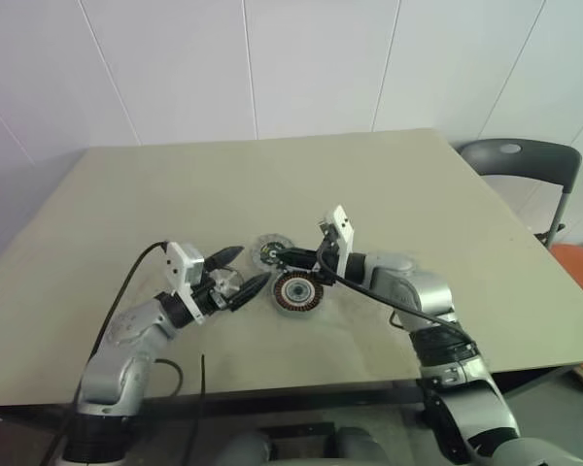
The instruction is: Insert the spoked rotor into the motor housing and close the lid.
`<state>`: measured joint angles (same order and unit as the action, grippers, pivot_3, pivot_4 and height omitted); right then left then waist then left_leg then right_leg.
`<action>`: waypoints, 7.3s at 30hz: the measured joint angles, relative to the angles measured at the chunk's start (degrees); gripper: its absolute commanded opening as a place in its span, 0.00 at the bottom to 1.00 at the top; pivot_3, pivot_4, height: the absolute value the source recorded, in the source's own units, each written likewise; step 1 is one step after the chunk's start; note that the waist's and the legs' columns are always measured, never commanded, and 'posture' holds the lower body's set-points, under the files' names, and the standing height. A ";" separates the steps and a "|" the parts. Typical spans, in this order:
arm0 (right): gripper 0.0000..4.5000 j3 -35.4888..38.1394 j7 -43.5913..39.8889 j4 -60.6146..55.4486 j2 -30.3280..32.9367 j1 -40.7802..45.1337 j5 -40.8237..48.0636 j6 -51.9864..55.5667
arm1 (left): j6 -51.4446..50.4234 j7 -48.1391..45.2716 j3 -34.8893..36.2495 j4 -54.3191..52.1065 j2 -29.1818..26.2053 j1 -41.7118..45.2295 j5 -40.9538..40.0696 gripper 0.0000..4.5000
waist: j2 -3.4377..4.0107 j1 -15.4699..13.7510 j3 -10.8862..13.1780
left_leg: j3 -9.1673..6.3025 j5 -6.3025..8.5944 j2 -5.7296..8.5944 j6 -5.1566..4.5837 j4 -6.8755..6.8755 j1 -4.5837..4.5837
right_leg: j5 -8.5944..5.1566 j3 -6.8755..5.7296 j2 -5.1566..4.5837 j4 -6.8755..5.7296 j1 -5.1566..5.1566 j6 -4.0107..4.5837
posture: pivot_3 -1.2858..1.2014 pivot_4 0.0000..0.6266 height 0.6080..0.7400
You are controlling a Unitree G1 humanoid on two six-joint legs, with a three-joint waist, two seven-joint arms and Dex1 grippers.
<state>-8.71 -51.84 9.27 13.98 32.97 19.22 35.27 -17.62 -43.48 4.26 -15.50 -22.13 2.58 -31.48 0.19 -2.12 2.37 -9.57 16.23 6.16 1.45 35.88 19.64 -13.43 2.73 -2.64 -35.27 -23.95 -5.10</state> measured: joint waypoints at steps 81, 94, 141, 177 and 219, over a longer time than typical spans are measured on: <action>0.00 -0.56 -6.29 1.14 8.09 1.56 1.39 -1.14 | -33.36 39.65 20.61 8.45 2.45 -4.67 -55.05 0.09 | -0.08 1.37 0.43 | 0.02 0.06 -0.02 0.07 0.17 -0.16 | 0.09 0.03 0.00 0.03 0.25 0.21 | 0.52 0.00 1.00; 0.00 -1.12 -16.04 5.23 21.16 -2.94 0.97 3.08 | -35.89 49.03 11.24 6.30 3.17 4.15 -69.86 0.09 | -0.17 1.54 0.43 | 0.15 0.07 -0.01 0.05 0.23 -0.21 | 0.09 0.08 0.00 0.03 0.30 0.20 | 0.52 0.00 1.00; 0.00 0.28 -10.38 -0.08 20.64 -8.40 0.45 3.06 | -41.73 34.38 7.77 23.25 6.57 5.49 -57.45 0.09 | -0.15 1.42 0.39 | 0.16 0.06 0.00 0.06 0.29 -0.25 | 0.09 0.10 0.00 -0.06 0.31 0.19 | 0.52 0.00 1.00; 0.00 0.28 -8.73 -0.58 20.51 -9.19 1.85 3.04 | -46.11 36.24 11.30 23.51 11.67 6.97 -50.60 0.09 | -0.06 1.43 0.29 | 0.15 0.06 -0.01 0.05 0.31 -0.29 | 0.08 0.11 0.00 -0.08 0.37 0.12 | 0.52 0.00 1.00; 0.00 0.28 -8.55 -0.55 19.74 -9.12 1.77 1.82 | -44.51 45.28 12.43 19.42 13.31 4.81 -55.38 0.09 | -0.07 1.46 0.29 | 0.16 0.06 -0.01 0.06 0.32 -0.29 | 0.12 0.11 0.01 -0.09 0.36 0.18 | 0.52 0.00 1.00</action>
<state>-8.43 -60.39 8.72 33.71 23.85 20.99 37.09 -62.13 1.80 16.69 3.92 -8.81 7.39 -86.86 0.12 -0.66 2.66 -9.41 16.30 6.15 1.51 36.20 19.35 -13.32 2.84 -2.63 -35.35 -23.58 -4.93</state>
